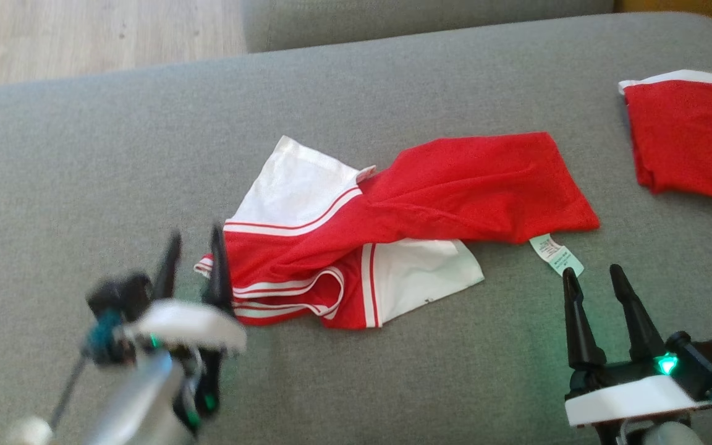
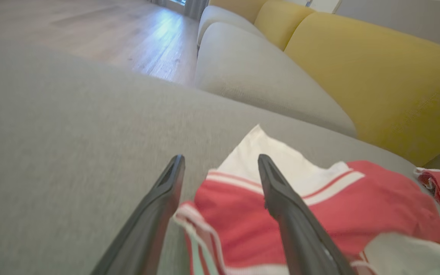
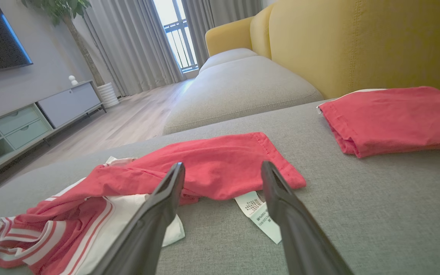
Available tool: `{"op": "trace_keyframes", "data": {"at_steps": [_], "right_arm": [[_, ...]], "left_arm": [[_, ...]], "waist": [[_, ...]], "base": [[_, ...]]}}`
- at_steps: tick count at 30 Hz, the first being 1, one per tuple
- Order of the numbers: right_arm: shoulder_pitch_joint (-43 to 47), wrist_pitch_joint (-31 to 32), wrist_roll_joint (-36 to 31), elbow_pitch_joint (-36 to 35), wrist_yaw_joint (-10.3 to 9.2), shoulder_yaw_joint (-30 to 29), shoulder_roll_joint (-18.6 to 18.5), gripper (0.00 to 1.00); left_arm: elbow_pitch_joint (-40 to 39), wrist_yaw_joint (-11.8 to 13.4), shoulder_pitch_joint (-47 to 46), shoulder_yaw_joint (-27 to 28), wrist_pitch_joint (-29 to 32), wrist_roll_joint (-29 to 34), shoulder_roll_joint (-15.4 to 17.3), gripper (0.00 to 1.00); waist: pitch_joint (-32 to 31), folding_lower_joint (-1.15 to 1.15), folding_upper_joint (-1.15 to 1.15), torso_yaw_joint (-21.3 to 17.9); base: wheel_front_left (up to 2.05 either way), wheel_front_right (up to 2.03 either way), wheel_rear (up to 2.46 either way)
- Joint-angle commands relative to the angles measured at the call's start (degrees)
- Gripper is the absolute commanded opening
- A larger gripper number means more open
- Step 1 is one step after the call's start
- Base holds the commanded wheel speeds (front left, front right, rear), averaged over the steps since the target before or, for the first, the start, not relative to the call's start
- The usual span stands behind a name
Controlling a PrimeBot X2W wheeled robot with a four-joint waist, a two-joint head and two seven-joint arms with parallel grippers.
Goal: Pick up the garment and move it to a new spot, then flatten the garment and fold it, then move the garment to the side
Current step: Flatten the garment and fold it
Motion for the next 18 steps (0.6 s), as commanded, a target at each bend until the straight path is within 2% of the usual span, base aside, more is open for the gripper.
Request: {"op": "trace_keyframes", "data": {"at_steps": [1,3,5,8,11,14,18], "right_arm": [[-1.4,-0.6,-0.6,-2.0,-0.05,1.5,-1.6,1.00],[-2.0,-0.6,-0.5,-2.2,-0.05,1.8,-1.9,1.00],[-2.7,-0.6,-0.4,-2.4,-0.05,1.8,-2.2,1.00],[-3.8,-0.6,-0.5,-2.6,-0.05,2.2,-2.8,1.00],[-5.3,-0.6,-0.4,-3.0,-0.05,2.9,-3.4,1.00],[-6.8,-0.6,-0.2,-3.4,-0.05,3.1,-3.5,1.00],[-8.2,-0.6,-0.1,-3.6,-0.05,3.3,-3.2,1.00]], "left_arm": [[-2.6,-0.1,-6.0,2.6,-0.7,1.1,2.2,1.00],[-4.0,-1.0,-10.5,2.7,0.2,2.3,4.0,1.00],[-4.6,-3.5,-15.4,1.9,3.4,2.4,5.3,1.00],[-3.0,-8.0,-23.5,-0.4,10.7,2.9,7.7,1.00],[0.3,-10.9,-31.2,-3.7,18.9,4.6,9.8,1.00],[3.5,-12.8,-37.3,-6.8,25.3,5.2,10.7,1.00],[7.3,-13.8,-42.0,-12.0,33.3,5.2,12.4,1.00]], "waist": [[0.7,0.00,0.00,0.3],[1.7,0.00,0.00,0.2],[2.9,0.00,0.00,0.1],[4.9,0.00,0.00,-0.3],[7.3,0.00,0.00,-1.5],[9.4,0.00,0.00,-2.8],[11.8,0.00,0.00,-5.1]], "base": [[0.00,0.00,0.00],[0.00,0.00,0.00],[0.00,0.00,0.00],[0.00,0.00,0.00],[0.00,0.00,0.00],[0.00,0.00,0.00],[0.00,0.00,0.00]]}}
